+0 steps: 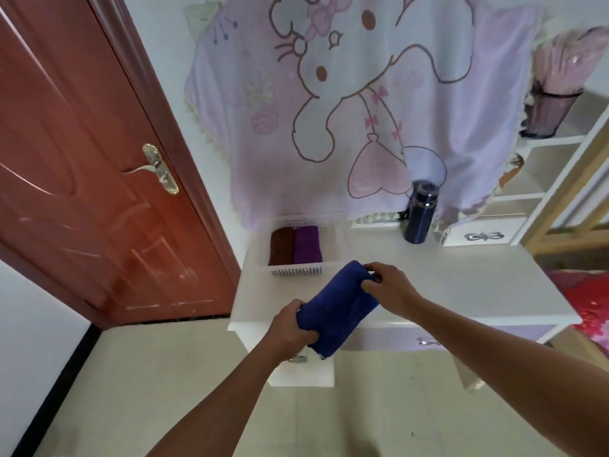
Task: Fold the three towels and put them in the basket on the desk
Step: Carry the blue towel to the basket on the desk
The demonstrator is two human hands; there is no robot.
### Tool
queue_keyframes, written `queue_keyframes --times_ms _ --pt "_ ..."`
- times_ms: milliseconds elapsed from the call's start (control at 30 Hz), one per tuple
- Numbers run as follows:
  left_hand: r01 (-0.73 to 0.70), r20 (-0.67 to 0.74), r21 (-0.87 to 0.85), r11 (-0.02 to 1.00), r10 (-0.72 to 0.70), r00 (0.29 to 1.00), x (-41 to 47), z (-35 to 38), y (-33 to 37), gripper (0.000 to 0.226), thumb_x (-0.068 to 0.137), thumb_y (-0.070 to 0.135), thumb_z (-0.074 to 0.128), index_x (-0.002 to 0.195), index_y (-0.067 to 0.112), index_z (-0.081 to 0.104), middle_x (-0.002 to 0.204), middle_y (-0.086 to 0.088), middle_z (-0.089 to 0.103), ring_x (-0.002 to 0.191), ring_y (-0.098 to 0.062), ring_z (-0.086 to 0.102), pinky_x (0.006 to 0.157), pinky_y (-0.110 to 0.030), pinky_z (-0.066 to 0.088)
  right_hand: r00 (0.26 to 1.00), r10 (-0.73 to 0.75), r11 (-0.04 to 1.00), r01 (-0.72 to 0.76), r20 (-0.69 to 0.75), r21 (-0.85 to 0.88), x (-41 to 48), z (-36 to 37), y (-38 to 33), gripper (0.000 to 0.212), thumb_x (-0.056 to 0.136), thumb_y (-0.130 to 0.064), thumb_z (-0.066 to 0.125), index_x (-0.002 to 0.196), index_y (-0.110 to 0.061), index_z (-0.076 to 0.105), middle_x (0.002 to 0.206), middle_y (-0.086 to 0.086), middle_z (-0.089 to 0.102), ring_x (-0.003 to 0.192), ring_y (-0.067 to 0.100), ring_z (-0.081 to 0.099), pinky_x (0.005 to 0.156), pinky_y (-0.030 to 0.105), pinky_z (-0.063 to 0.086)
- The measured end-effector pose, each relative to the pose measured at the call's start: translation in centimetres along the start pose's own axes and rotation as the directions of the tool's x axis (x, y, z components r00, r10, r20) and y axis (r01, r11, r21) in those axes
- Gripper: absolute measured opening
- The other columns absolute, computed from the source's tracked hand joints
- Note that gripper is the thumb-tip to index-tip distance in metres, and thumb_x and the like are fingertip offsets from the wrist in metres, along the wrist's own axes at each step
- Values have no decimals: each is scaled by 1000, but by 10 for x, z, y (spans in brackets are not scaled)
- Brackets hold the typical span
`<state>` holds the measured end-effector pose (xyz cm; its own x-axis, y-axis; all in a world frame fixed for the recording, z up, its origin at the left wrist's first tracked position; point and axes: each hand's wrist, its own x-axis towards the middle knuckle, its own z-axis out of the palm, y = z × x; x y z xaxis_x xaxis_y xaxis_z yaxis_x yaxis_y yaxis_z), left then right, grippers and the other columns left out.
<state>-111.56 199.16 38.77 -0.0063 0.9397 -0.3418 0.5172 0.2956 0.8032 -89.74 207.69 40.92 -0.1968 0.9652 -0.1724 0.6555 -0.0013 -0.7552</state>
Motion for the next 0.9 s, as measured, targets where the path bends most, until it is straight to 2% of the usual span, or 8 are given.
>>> queue_keyframes --times_ms 67,200,367,433,600,767,900 --pt "21 -27 -36 999 -22 999 35 -9 10 45 72 13 70 113 16 52 103 1 63 92 -16 62 77 -28 55 1000 -17 1000 17 1 -25 43 -9 -10 41 86 -17 56 128 -17 59 106 5 67 92 19 59 77 29 45" --pt "54 -27 -132 990 -58 998 85 -19 21 38 72 18 69 107 14 57 100 -2 66 90 -17 64 78 -30 54 1000 -16 1000 16 9 -27 111 -14 -23 41 85 -17 56 125 -19 61 112 6 69 96 21 62 82 34 52" --pt "89 -18 -184 979 -94 995 170 -34 21 27 79 12 66 104 10 57 97 -6 64 80 -17 61 77 -35 54 1000 -8 997 8 -2 -82 196 -16 -31 38 84 -17 57 121 -20 63 110 5 68 94 22 61 75 29 47" --pt "97 -19 -165 982 -101 995 193 -33 21 30 78 14 68 105 10 56 99 -6 62 81 -17 60 75 -35 54 1000 5 995 -7 -18 -104 218 -17 -33 37 84 -16 56 120 -19 64 108 5 69 93 22 62 74 30 49" --pt "101 11 -108 989 -100 995 253 -28 25 45 80 13 68 116 19 42 109 4 53 97 -14 57 74 -18 48 1000 22 981 -21 1 -192 283 -11 -31 35 84 -11 54 115 -20 66 108 3 69 91 21 60 74 29 46" --pt "177 16 -30 984 -176 984 292 -19 21 49 78 17 69 116 18 39 110 -1 55 96 -20 60 83 -34 56 997 22 962 -2 70 -274 331 1 -18 37 85 -9 53 119 -19 65 115 5 68 101 26 61 83 31 48" --pt "297 18 1 955 -297 955 313 -6 16 46 76 21 69 111 18 39 106 1 55 91 -19 59 77 -33 55 982 15 939 52 190 -339 366 16 0 34 85 -9 55 116 -17 65 115 4 68 103 27 61 85 31 49"
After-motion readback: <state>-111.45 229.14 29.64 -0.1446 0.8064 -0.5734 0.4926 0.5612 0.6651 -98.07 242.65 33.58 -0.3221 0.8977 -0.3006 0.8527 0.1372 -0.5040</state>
